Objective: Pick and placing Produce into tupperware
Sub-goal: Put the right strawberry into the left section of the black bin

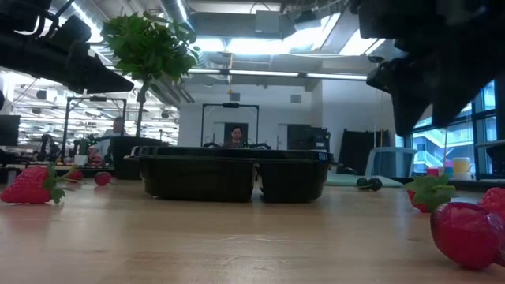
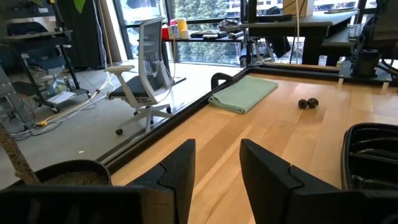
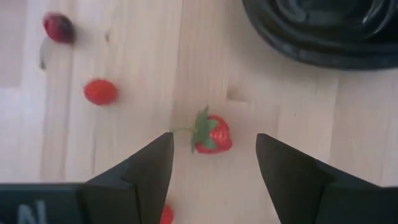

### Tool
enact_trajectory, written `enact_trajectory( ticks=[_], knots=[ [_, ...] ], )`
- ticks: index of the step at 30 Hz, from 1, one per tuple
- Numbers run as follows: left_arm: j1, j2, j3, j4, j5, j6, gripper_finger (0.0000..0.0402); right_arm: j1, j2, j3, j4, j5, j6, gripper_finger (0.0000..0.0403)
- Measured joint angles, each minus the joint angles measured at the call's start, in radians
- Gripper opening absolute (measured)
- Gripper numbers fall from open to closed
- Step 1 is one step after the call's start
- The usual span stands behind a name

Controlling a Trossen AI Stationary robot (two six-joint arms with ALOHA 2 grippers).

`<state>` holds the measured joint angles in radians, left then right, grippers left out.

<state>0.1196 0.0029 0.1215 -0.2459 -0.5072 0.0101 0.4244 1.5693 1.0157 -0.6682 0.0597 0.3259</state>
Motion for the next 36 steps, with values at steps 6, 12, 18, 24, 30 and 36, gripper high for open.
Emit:
enact_trajectory(
  ticks=[6,12,18,24,30,36],
  knots=[
    [0.0,0.0,0.0,0.0,0.0,0.0,0.012,0.0,0.03,-0.021,0.002,0.002,-0.02,0.023],
    [0.0,0.0,0.0,0.0,0.0,0.0,0.012,0.0,0.092,-0.022,0.012,0.003,-0.114,0.023],
    [0.0,0.0,0.0,0.0,0.0,0.0,0.012,0.0,0.146,-0.022,0.016,0.003,-0.218,0.023],
    [0.0,0.0,0.0,0.0,0.0,0.0,0.012,0.0,0.172,-0.022,0.047,0.003,-0.257,0.023],
    [0.0,0.0,0.0,0.0,0.0,0.0,0.012,0.0,0.198,-0.022,0.097,0.003,-0.31,0.023],
    [0.0,0.0,0.0,-0.001,0.0,0.0,0.012,0.0,0.219,-0.021,0.1,-0.002,-0.304,0.0227]
  ],
)
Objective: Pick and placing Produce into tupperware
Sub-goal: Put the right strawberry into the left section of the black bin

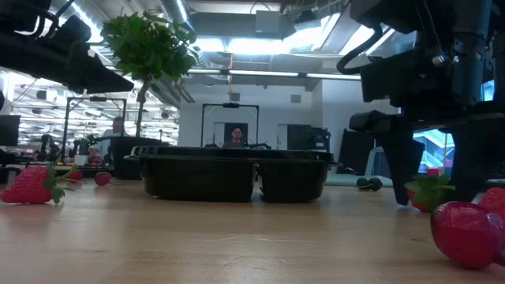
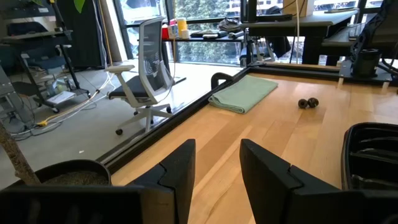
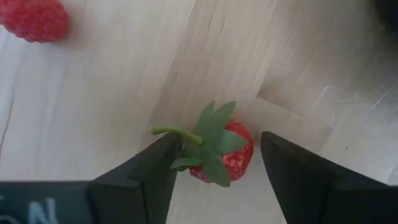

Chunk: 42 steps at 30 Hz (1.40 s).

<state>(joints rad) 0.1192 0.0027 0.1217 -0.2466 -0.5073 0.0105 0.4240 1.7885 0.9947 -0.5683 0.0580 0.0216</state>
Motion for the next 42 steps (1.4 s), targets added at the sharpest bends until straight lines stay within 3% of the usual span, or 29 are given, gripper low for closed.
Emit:
enact_trajectory(
  ticks=[14,25,42],
  knots=[
    [0.0,0.0,0.0,0.0,0.0,0.0,0.012,-0.001,-0.003,-0.001,0.007,-0.006,0.003,0.0139],
    [0.0,0.0,0.0,0.0,0.0,0.0,0.012,-0.002,-0.003,-0.002,0.012,0.022,0.1,0.0149],
    [0.0,0.0,0.0,0.0,0.0,0.0,0.012,-0.003,-0.002,0.002,0.01,0.031,0.105,0.0145]
  ],
)
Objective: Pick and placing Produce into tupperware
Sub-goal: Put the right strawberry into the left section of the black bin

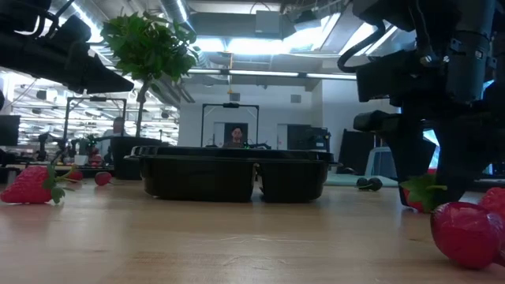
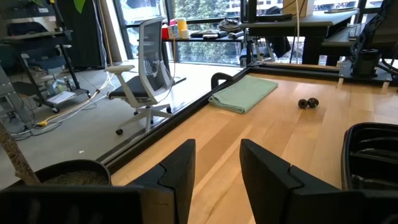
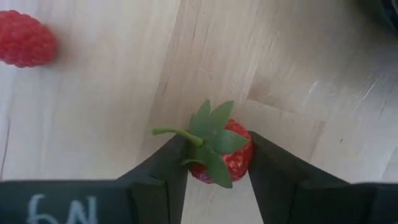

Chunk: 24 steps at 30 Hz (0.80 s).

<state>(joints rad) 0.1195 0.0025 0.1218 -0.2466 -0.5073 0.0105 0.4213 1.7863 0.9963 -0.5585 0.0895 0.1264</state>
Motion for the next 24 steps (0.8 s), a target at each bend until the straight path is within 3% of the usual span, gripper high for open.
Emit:
enact_trajectory(
  ticks=[9,24],
  knots=[
    [0.0,0.0,0.0,0.0,0.0,0.0,0.012,-0.031,0.004,0.136,-0.206,0.02,-0.034,0.0144],
    [0.0,0.0,0.0,0.0,0.0,0.0,0.012,-0.143,0.002,0.459,-0.473,0.101,-0.255,0.0148]
  ],
)
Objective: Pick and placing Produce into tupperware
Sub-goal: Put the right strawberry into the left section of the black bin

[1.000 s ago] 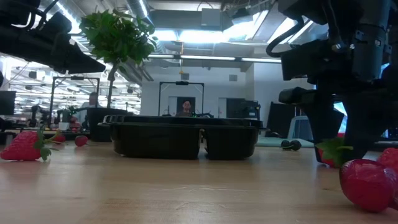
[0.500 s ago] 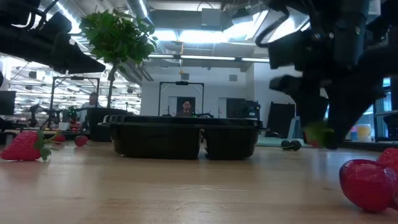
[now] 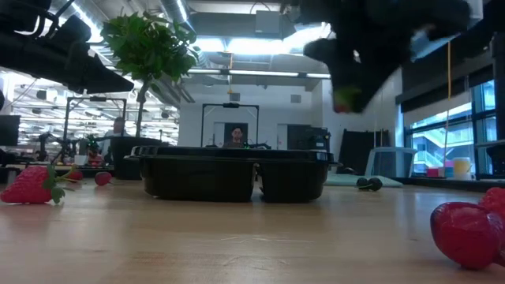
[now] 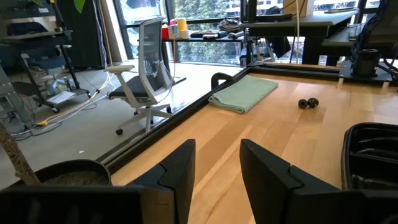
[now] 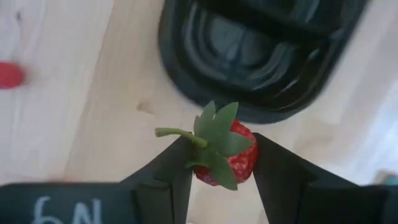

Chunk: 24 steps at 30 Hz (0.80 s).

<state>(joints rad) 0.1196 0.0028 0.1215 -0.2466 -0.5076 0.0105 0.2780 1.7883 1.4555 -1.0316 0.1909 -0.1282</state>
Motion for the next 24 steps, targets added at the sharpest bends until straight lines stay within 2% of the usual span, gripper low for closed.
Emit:
enact_trajectory(
  ticks=[8,19,24],
  knots=[
    [0.0,0.0,0.0,0.004,0.0,0.0,0.012,-0.097,-0.001,0.097,0.079,0.0,-0.092,0.0148],
    [0.0,0.0,0.0,0.011,0.0,0.001,0.012,-0.139,0.039,0.092,0.482,-0.009,-0.193,0.0148],
    [0.0,0.0,0.0,0.011,0.0,0.001,0.012,-0.139,0.104,0.091,0.567,-0.01,-0.244,0.0148]
  ],
)
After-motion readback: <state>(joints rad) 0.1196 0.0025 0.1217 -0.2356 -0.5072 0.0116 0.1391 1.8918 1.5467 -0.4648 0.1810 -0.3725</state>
